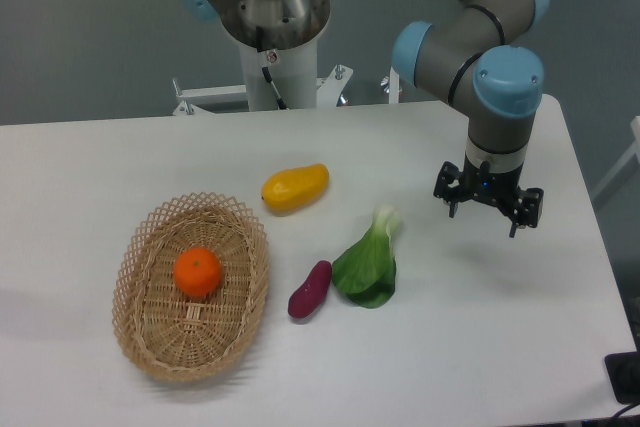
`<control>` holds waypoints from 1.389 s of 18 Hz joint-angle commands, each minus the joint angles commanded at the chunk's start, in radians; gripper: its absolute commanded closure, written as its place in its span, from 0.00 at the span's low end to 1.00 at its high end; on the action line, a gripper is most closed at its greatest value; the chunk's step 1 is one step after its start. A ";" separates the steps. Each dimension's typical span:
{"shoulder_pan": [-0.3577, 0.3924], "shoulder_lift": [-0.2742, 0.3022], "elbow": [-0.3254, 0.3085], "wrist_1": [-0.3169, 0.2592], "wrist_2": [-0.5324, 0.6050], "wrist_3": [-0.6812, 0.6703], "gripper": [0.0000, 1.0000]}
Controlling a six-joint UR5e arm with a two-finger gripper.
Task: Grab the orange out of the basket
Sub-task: 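Move the gripper over the bok choy toward the wicker basket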
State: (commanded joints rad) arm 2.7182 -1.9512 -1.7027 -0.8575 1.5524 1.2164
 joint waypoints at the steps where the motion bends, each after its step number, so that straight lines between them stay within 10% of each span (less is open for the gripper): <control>1: 0.000 0.000 0.000 0.000 -0.002 0.000 0.00; 25: -0.186 -0.017 0.015 0.000 0.084 -0.201 0.00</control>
State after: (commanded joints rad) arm 2.5326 -1.9681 -1.6874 -0.8575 1.6368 1.0156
